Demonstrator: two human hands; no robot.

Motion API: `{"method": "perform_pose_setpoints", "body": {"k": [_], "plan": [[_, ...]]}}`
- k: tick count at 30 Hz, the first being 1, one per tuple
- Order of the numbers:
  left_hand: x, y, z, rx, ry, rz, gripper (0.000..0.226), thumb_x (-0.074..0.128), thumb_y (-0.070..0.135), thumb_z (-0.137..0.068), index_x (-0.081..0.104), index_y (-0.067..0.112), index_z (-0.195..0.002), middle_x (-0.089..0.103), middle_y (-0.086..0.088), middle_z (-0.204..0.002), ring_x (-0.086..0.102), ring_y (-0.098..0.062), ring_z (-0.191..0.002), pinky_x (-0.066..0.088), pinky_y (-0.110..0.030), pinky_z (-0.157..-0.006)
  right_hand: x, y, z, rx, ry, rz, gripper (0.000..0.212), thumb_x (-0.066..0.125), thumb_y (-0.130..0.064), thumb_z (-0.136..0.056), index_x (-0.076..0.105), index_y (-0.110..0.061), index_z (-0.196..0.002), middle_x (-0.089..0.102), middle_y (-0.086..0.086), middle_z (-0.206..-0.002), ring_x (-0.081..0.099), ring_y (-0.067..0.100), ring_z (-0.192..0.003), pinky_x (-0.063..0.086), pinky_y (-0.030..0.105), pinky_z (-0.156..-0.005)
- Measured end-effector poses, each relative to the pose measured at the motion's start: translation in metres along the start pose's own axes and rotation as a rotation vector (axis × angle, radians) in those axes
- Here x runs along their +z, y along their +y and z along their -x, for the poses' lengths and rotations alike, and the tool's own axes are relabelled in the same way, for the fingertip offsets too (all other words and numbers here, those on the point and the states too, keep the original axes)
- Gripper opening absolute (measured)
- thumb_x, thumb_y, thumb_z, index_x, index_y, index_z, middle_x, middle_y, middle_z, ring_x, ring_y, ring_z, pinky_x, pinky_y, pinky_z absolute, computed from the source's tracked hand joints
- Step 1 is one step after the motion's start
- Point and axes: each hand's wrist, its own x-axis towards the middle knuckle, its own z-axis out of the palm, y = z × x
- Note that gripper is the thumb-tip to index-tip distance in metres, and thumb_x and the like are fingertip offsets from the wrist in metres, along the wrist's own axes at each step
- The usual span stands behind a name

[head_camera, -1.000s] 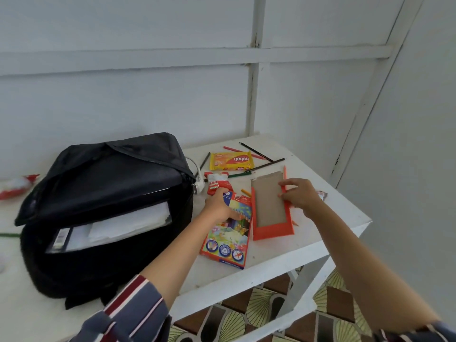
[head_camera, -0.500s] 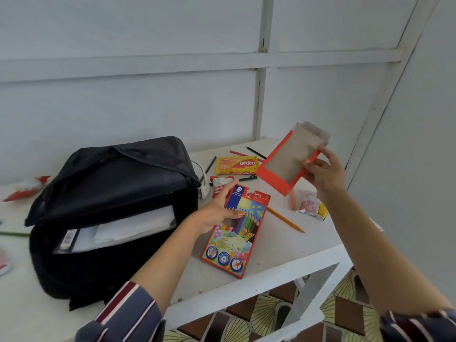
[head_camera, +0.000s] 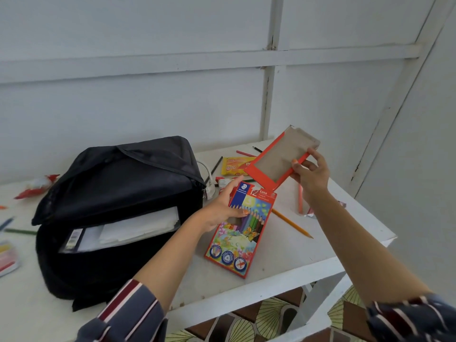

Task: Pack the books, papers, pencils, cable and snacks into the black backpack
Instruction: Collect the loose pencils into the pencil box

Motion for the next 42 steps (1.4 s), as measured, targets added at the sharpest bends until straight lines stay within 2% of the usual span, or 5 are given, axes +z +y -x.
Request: {"method": "perform_pose_setpoints", "body": {"k": [8,14,21,34,42], "plan": [[0.001,0.004,-0.004,-0.012,-0.015,0.02,0.089,0.064,-0.005,-0.081,0.02,0.042,-0.143,0.043,-0.004,-0.137,0.058,-0.012,-0.107,0.057,-0.032,-0.078,-0.008,0.002,-0.013,0.038,-0.127,0.089,0.051,0.063,0.005,-0.083,0.048,-0.015,-0.128,0.059,0.009,-0.095,0.063,0.023,-0.086,0.059,0.033,-0.067],[0.0,0.005,-0.005,-0.023,-0.011,0.006,0.091,0.064,-0.004,-0.081,0.017,0.039,-0.145,0.046,-0.002,-0.134,0.057,-0.013,-0.109,0.055,-0.033,-0.084,-0.008,0.0,-0.02,0.031,-0.174,0.164,0.054,0.063,0.007,-0.082,0.047,-0.012,-0.13,0.057,0.006,-0.094,0.061,0.018,-0.079,0.055,0.023,-0.058],[0.001,0.009,-0.004,-0.036,-0.028,-0.038,0.09,0.065,-0.005,-0.08,0.018,0.036,-0.145,0.05,-0.004,-0.128,0.057,-0.015,-0.109,0.054,-0.037,-0.086,-0.008,-0.001,-0.023,0.017,-0.228,0.218,0.055,0.06,0.01,-0.083,0.046,-0.012,-0.131,0.054,0.002,-0.093,0.058,0.015,-0.081,0.057,0.029,-0.067],[0.007,0.012,0.001,-0.041,-0.045,-0.078,0.094,0.063,-0.008,-0.081,0.007,0.032,-0.145,0.051,0.004,-0.115,0.054,-0.014,-0.108,0.048,-0.037,-0.095,-0.001,0.0,-0.027,-0.005,-0.383,0.338,0.056,0.05,0.003,-0.092,0.033,-0.014,-0.143,0.046,0.018,-0.131,0.051,0.033,-0.116,0.051,0.047,-0.089],[0.006,0.014,0.003,-0.042,-0.053,-0.112,0.097,0.063,-0.005,-0.081,0.001,0.035,-0.145,0.045,-0.001,-0.126,0.051,-0.017,-0.116,0.047,-0.039,-0.097,0.007,-0.007,-0.025,-0.021,-0.438,0.447,0.055,0.05,0.001,-0.093,0.033,-0.015,-0.142,0.042,0.013,-0.135,0.048,0.03,-0.12,0.052,0.04,-0.087]]}}
